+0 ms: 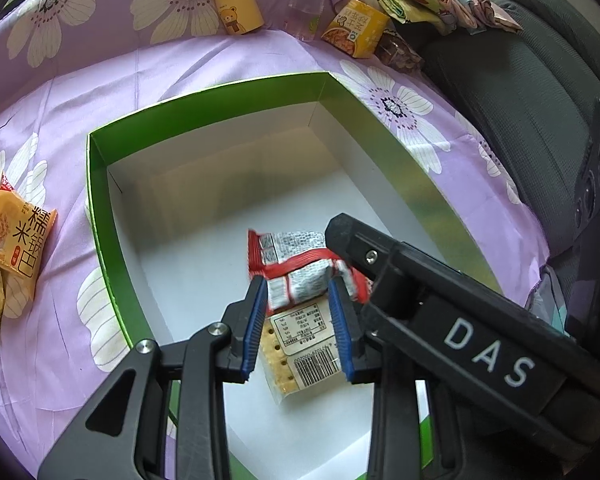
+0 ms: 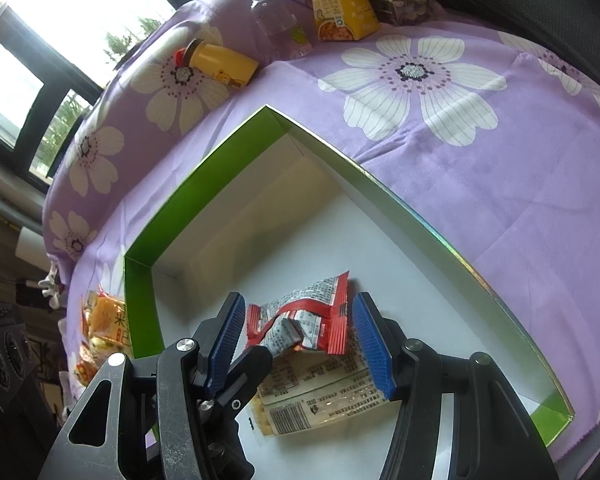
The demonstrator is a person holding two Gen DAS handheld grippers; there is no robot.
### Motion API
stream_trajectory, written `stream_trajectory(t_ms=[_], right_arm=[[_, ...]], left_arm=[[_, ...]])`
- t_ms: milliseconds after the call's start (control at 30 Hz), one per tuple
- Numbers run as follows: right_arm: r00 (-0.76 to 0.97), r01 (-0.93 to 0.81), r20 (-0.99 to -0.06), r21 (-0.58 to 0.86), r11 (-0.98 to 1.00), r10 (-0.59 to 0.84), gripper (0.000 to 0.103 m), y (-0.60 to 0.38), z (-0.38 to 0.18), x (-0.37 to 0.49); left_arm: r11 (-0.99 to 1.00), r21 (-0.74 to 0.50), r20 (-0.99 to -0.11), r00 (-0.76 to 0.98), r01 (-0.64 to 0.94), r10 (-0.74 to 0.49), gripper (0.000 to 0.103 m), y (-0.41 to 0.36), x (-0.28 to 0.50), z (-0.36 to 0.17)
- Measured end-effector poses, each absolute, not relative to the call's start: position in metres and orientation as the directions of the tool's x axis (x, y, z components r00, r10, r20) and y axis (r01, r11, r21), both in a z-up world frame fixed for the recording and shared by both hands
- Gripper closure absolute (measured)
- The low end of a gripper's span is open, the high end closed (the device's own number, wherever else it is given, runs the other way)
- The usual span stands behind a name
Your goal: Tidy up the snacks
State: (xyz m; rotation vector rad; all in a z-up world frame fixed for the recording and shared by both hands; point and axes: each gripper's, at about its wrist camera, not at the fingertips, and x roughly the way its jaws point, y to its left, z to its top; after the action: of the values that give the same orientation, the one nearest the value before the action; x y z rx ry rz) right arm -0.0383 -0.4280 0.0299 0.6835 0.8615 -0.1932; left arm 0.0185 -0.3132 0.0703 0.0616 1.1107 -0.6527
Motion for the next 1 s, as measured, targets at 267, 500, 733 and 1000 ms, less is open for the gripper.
stream_trajectory(t_ms=[267,500,733,1000], right_arm=[[0.678,0.402,-0.732,0.45,0.798,0.072,0.044,-0.418,0.046,-0.043],[0.708,0.389,-0.706,0.424,0.818,0.03,0.041,-0.408,0.062,-0.052],[0.739,0.361,-0.673,0.406,0.839,0.008,0.029,-0.394,0.077,-0.058],[0.761,0.337,-0.649,0.379,0.862,-0.012,0.024,-0.377,0.089,-0.062]], left_arm=[[0.813,-0.276,-0.811,0.33,0.513,-0.483,0.066,-0.286,0.009,0.095],[0.818,-0.291,-0.776,0.378,0.496,-0.505,0.055,-0.258,0.002,0.112],[0.822,-0.303,-0.741,0.424,0.482,-0.521,0.04,-0.226,-0.006,0.128],[0.845,-0.306,-0.701,0.496,0.439,-0.512,0.019,-0.179,-0.01,0.141]])
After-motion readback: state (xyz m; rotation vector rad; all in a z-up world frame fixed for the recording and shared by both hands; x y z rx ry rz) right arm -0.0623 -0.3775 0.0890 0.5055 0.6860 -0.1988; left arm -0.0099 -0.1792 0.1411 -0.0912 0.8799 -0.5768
